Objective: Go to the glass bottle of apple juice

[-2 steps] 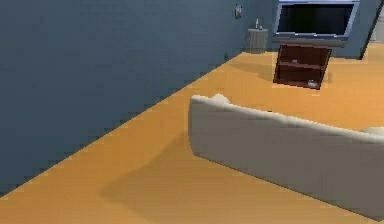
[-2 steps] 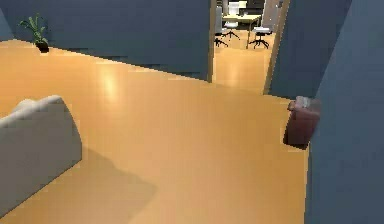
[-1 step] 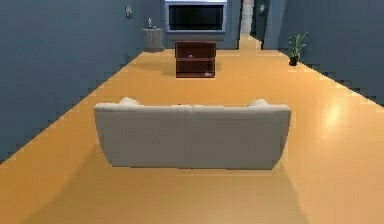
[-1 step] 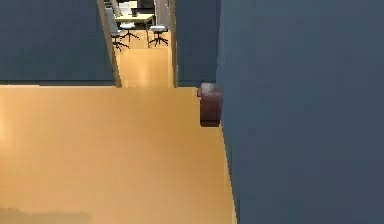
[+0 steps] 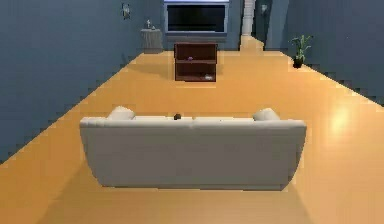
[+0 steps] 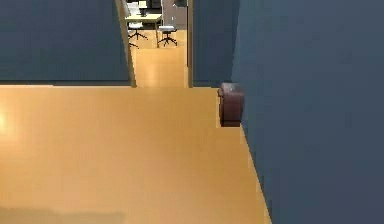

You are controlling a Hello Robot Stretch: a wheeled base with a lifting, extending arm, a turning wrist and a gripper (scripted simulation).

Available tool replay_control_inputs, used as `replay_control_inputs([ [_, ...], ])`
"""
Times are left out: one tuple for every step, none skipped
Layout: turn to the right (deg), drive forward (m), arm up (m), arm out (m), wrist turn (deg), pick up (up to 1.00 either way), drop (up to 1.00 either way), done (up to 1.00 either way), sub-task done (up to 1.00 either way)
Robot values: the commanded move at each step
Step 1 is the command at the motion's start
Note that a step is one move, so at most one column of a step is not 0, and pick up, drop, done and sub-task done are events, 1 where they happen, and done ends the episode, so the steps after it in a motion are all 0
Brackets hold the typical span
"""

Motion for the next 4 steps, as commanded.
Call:
replay_control_inputs([
  [-45.0,0.00,0.00,0.00,0.0,0.00,0.00,0.00,0.00],
  [-42.0,0.00,0.00,0.00,0.0,0.00,0.00,0.00,0.00],
  [0.0,0.45,0.00,0.00,0.0,0.00,0.00,0.00,0.00],
  [-45.0,0.00,0.00,0.00,0.0,0.00,0.00,0.00,0.00],
])
